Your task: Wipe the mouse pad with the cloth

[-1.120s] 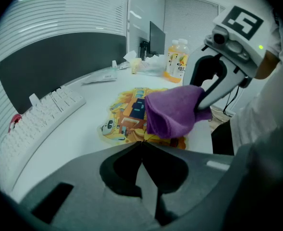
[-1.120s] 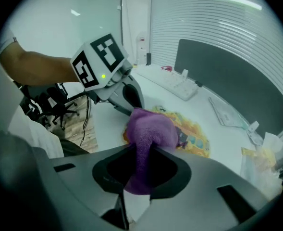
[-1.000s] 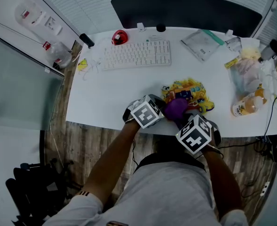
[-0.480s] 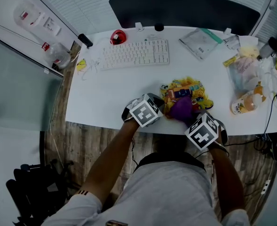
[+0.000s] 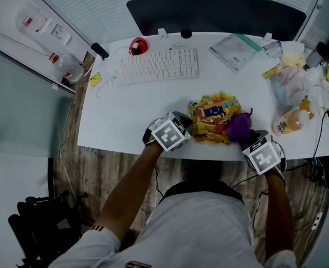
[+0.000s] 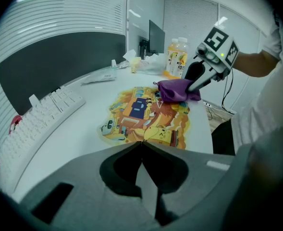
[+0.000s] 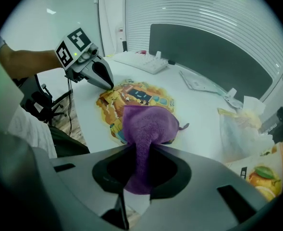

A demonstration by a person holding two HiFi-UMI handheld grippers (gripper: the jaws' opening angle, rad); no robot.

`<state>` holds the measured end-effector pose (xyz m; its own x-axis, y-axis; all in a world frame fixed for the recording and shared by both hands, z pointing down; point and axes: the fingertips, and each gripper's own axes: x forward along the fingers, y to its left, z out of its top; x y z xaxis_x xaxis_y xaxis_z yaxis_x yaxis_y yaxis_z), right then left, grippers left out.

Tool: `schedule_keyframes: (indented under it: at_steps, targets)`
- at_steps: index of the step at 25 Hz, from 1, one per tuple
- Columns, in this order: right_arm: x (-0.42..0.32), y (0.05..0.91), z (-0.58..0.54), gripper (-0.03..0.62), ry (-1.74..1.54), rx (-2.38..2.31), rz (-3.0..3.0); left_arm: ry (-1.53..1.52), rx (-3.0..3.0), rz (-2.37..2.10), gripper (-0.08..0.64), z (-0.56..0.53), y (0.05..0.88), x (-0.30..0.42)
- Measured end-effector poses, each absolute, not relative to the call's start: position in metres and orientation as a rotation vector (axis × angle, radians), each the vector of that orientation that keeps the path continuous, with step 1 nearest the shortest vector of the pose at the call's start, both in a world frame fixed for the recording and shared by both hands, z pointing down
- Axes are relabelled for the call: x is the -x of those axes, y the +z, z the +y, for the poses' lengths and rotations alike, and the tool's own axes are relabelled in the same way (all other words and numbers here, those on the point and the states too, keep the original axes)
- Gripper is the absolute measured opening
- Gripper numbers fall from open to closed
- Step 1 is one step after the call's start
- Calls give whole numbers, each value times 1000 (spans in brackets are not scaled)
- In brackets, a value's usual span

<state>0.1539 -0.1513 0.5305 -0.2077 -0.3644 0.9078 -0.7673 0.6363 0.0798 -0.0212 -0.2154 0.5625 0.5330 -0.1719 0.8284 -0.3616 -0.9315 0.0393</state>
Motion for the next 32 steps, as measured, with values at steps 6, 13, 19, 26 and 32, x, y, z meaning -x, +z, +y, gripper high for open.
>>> schedule_keyframes:
  at_steps: [6,13,19,26,32]
  targets:
    - [-144,506,-157,71,560,-979,-1967,1329,-2559,-476,15,-216,562,23]
    - [-132,463,-178,71,539,-1111,-2150,996,-2652,-682,17,-232,505,13]
    - [-115,412,-195,71,481,-1220,-2341,525,-2821,-838,17,-240,418,1]
    - [-89,355,-202,71,324,-1257,-2583,100,-2981,-891,17,-226,337,-7]
    - [-69,317,-201,71,153,-1228,-2740,-107,-3034,-920,17,-217,300,-5]
